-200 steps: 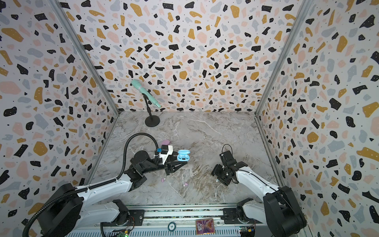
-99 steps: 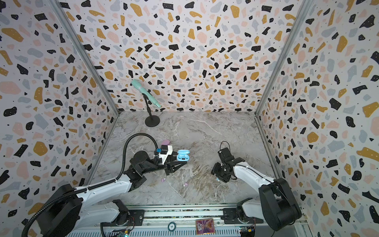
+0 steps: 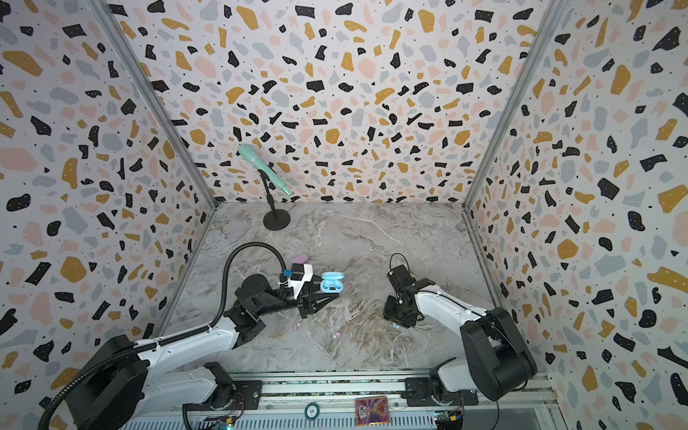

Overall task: Insert wireless bluetooth earbuds into charging case
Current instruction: Pick up the wireless bluetooth earbud from the bottom-right of the table.

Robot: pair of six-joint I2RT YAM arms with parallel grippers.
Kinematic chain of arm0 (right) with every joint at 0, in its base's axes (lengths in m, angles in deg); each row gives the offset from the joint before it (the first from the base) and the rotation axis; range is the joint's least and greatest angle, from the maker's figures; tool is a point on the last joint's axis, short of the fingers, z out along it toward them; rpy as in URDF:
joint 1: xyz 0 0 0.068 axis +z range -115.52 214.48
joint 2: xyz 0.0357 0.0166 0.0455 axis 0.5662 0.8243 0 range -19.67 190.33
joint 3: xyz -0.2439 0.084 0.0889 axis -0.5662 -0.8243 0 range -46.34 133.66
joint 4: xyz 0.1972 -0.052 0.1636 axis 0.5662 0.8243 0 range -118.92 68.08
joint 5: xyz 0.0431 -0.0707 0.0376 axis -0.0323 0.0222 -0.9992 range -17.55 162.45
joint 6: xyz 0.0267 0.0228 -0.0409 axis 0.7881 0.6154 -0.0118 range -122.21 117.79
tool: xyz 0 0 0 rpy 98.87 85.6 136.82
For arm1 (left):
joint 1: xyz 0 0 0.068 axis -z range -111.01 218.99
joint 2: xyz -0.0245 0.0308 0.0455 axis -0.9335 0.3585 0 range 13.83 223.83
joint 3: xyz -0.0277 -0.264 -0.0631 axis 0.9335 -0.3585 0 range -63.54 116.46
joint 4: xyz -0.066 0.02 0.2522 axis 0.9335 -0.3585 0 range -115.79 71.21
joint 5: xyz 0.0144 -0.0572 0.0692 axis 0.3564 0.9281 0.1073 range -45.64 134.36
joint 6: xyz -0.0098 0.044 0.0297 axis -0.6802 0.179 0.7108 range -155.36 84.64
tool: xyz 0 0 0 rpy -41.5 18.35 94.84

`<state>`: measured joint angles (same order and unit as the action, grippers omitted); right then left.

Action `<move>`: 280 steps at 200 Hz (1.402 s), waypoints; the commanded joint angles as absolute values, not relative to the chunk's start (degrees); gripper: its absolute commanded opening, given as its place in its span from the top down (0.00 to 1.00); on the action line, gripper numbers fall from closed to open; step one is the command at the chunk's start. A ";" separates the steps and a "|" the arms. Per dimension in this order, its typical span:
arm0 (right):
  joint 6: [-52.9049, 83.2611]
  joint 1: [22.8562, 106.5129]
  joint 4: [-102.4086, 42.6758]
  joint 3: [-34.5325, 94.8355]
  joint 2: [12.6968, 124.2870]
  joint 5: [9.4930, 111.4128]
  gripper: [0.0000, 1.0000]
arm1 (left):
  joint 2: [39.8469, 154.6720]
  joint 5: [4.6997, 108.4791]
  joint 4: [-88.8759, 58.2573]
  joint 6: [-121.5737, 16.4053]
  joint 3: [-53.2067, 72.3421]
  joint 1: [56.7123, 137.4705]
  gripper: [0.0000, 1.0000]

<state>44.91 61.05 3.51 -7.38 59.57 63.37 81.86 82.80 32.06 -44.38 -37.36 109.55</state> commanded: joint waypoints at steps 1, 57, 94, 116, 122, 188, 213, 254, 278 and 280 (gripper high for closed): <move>43.70 61.59 6.61 -6.55 60.35 65.18 0.60 | 80.40 82.78 34.40 -43.68 -37.70 109.17 0.85; 42.15 63.16 8.85 -6.18 61.61 67.13 0.63 | 80.01 82.69 34.40 -43.71 -37.78 109.22 0.85; 41.62 63.93 10.30 -5.56 62.13 68.44 0.69 | 79.85 82.68 34.38 -43.67 -37.82 109.24 0.85; 41.05 63.97 11.15 -5.43 62.18 69.22 0.70 | 79.75 82.69 34.34 -43.70 -37.79 109.19 0.85; 40.99 63.99 11.24 -5.55 62.11 69.34 0.70 | 79.68 82.68 34.30 -43.64 -37.81 109.24 0.85; 41.16 64.16 10.50 -6.94 62.60 69.11 0.82 | 79.57 82.64 34.14 -43.67 -37.81 109.20 0.85; 40.99 64.23 10.35 -7.05 62.86 68.96 0.89 | 79.57 82.61 34.16 -43.57 -37.79 109.24 0.85; 41.26 64.14 9.64 -5.96 60.10 67.92 0.94 | 79.66 82.42 34.13 -43.54 -37.79 109.18 0.85; 41.39 63.84 8.65 -4.82 56.70 66.84 0.95 | 79.89 82.64 34.46 -43.77 -37.61 109.24 0.85; 41.32 63.82 8.56 -4.74 56.37 66.70 0.95 | 79.92 82.66 34.51 -43.84 -37.61 109.25 0.85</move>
<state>41.37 63.87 7.77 -5.70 60.38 67.72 81.01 82.75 31.91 -44.34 -37.41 109.53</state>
